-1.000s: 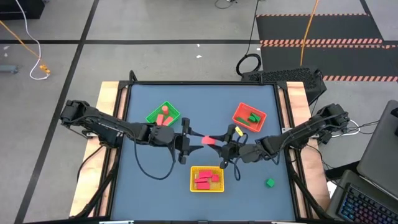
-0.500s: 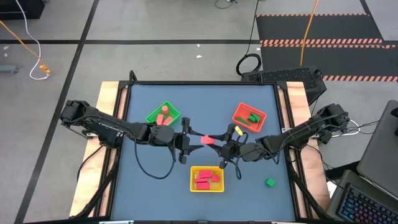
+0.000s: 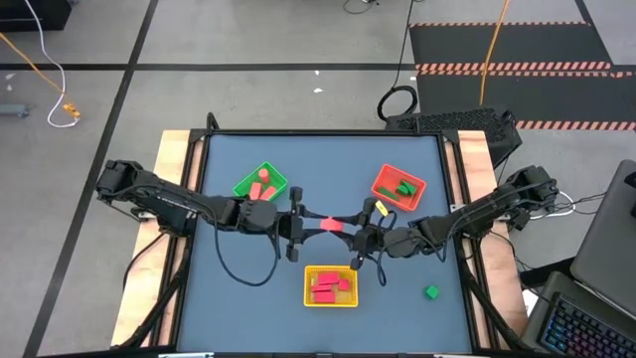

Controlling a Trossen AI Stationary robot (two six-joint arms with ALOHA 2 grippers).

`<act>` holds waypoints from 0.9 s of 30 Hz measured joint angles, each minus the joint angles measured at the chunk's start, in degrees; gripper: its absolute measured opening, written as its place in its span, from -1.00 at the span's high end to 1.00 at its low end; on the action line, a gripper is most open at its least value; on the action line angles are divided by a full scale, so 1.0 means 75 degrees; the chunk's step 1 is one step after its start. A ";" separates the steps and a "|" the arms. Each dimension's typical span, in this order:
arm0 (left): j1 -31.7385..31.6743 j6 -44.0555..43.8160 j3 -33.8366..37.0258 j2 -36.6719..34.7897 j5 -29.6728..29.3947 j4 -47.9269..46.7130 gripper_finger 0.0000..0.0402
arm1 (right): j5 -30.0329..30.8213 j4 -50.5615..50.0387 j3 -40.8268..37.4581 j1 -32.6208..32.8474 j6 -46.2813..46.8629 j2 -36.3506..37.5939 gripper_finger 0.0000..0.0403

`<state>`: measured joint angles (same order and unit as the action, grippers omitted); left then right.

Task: Sort & place blocks by color
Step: Put the orange block into the green bin

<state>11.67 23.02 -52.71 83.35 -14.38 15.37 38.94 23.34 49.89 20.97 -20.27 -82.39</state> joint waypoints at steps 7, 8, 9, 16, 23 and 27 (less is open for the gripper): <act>-0.0003 0.0051 -0.0003 -0.0009 0.0006 0.0000 0.39 | -0.0032 0.0262 -0.0001 0.0000 -0.0016 0.0000 0.23; -0.0003 0.0051 -0.0003 -0.0006 -0.0083 -0.0060 0.39 | -0.0031 0.0320 0.0011 0.0000 -0.0019 0.0000 0.19; -0.0005 0.0053 -0.0001 -0.0004 -0.0197 -0.0144 0.39 | -0.0009 0.0331 0.0012 0.0000 -0.0029 0.0007 0.16; -0.0003 0.0051 0.0000 -0.0149 -0.1251 -0.0833 0.39 | 0.0281 0.0149 0.0012 0.0000 -0.0218 0.0003 -0.02; -0.0089 -0.0748 0.0000 -0.0955 -0.3431 -0.3139 0.39 | 0.0853 -0.0341 0.0012 0.0015 0.0272 0.0003 -0.16; -0.0493 -0.2377 0.0000 -0.1593 -0.3859 -0.5108 0.39 | 0.0822 -0.0627 0.0009 0.0017 0.0760 0.0003 -0.16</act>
<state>7.98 5.19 -52.71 71.41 -43.32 -22.94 45.11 18.64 49.95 21.10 -14.57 -82.37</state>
